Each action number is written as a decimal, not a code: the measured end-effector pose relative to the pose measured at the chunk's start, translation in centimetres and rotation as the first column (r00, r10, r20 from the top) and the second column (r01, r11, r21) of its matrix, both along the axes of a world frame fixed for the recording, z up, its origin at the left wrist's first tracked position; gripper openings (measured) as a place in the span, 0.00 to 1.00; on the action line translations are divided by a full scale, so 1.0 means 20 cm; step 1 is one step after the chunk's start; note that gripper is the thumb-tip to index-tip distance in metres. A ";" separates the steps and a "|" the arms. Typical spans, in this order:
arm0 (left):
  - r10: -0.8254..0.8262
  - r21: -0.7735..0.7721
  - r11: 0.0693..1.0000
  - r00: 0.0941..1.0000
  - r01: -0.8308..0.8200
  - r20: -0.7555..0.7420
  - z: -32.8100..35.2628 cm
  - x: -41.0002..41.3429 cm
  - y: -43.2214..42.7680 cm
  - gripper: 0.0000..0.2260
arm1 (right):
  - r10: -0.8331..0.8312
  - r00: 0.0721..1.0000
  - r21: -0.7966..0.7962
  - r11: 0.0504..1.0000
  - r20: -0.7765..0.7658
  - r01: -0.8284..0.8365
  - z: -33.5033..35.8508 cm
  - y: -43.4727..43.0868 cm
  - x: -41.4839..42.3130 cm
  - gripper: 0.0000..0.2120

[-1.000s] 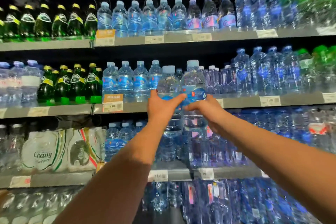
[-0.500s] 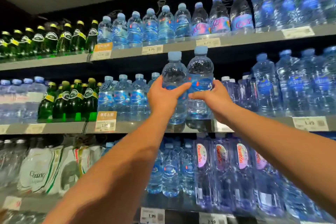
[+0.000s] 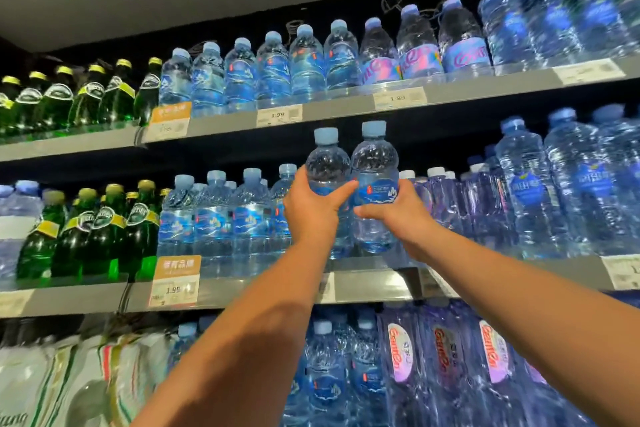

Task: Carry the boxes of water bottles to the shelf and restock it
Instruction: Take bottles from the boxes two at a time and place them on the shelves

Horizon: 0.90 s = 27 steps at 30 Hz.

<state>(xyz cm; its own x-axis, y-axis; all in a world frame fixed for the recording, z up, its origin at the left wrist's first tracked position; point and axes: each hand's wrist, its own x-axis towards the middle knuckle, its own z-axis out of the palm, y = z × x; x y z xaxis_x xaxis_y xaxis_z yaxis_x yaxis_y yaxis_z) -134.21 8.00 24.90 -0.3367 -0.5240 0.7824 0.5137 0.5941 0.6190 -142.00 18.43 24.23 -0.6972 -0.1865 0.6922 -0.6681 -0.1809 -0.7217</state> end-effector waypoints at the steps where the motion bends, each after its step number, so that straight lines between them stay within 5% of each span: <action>1: 0.016 0.011 1.000 1.000 -0.016 0.018 0.00 -0.02 -0.01 0.35 | 0.009 1.000 0.003 1.000 0.012 -0.009 0.00 -0.01 -0.01 0.28; 5: 0.112 -0.014 0.994 0.991 -0.111 0.068 0.03 -0.09 -0.05 0.37 | 0.015 0.998 0.072 0.997 0.053 -0.018 -0.03 -0.04 -0.07 0.19; 11: 0.203 -0.102 0.977 0.963 -0.187 0.179 -0.03 -0.19 -0.06 0.37 | -0.084 0.982 0.190 0.980 0.169 0.052 -0.04 -0.05 -0.16 0.40; 17: 0.331 -0.197 0.936 0.918 -0.291 0.218 -0.02 -0.24 -0.05 0.35 | -0.164 0.978 0.266 0.956 0.127 0.125 -0.04 -0.05 -0.19 0.25; 22: 0.416 -0.254 0.901 0.869 -0.352 0.270 0.00 -0.27 -0.03 0.40 | -0.304 0.948 0.334 0.907 0.094 0.258 -0.04 -0.05 -0.17 0.34; 27: 0.413 -0.266 0.903 0.851 -0.337 0.323 -0.03 -0.28 0.01 0.32 | -0.351 0.934 0.426 0.856 0.065 0.293 -0.02 -0.01 -0.15 0.39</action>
